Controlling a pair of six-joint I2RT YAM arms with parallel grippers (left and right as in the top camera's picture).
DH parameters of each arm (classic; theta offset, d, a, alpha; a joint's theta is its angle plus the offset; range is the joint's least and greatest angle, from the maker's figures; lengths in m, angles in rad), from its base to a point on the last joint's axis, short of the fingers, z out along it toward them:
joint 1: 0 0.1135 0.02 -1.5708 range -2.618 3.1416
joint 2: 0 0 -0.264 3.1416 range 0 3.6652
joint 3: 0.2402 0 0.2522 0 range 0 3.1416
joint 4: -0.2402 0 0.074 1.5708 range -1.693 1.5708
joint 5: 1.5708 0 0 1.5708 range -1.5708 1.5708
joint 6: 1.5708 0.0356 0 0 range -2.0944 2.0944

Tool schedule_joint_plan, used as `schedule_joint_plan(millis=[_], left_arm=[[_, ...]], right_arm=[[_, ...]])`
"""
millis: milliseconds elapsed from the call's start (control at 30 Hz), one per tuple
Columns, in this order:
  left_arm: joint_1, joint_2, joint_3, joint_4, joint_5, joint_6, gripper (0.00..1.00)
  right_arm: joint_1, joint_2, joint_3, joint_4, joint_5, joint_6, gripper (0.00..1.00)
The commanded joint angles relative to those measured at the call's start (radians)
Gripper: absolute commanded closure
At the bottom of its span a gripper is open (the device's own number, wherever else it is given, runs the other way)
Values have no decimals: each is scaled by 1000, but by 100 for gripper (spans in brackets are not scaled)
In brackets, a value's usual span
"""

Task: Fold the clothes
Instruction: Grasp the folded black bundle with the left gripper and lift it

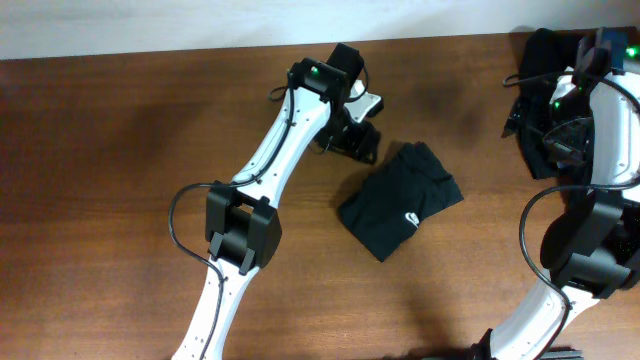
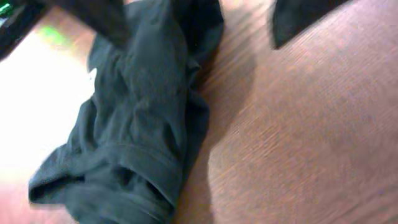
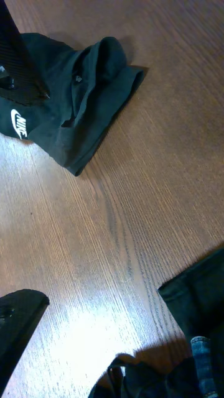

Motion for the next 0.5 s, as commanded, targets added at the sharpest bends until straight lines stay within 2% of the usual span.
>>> schedule_joint_plan(millis=[0,67,233,467], left_arm=[[-17,10,10,-40,10,286,16],[-30,12,10,-69,10,362,15],[-70,21,10,-68,7,453,13],[-113,68,10,-64,-8,476,13]], right_arm=[[-2,-10,12,0,8,7,1],[-2,-10,12,0,8,8,1],[-2,-10,12,0,8,7,1],[-2,-10,12,0,8,7,1]])
